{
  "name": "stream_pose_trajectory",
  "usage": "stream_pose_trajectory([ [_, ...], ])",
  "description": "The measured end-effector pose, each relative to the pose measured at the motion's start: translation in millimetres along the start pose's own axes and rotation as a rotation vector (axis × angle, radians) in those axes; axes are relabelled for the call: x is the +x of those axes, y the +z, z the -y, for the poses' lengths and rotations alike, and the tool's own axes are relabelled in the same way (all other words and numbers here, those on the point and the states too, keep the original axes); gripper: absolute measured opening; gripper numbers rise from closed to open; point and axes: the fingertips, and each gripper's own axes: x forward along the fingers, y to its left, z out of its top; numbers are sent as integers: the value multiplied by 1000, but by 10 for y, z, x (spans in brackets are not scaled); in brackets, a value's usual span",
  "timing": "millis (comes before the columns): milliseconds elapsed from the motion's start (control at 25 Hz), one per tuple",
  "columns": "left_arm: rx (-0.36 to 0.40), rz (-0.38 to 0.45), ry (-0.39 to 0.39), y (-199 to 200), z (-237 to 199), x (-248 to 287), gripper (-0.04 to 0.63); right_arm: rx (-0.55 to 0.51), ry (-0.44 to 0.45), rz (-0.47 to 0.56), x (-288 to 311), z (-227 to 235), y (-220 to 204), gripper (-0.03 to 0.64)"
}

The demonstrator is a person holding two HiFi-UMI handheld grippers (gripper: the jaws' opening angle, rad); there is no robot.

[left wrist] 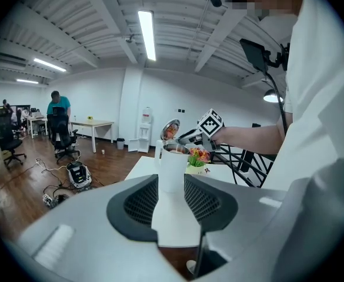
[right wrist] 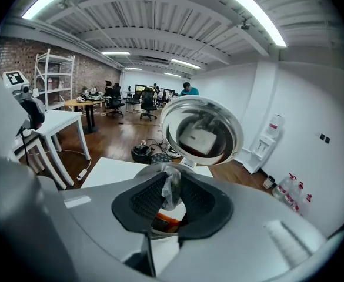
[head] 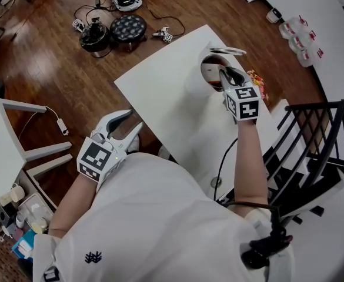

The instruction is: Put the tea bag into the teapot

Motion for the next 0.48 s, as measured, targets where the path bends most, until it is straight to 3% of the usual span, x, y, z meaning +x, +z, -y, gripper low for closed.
stream_pose_trajectory([
  [480,-49,-1,34,-51,-146,-90,127,-48,26,-48,291,-40,-96,75],
])
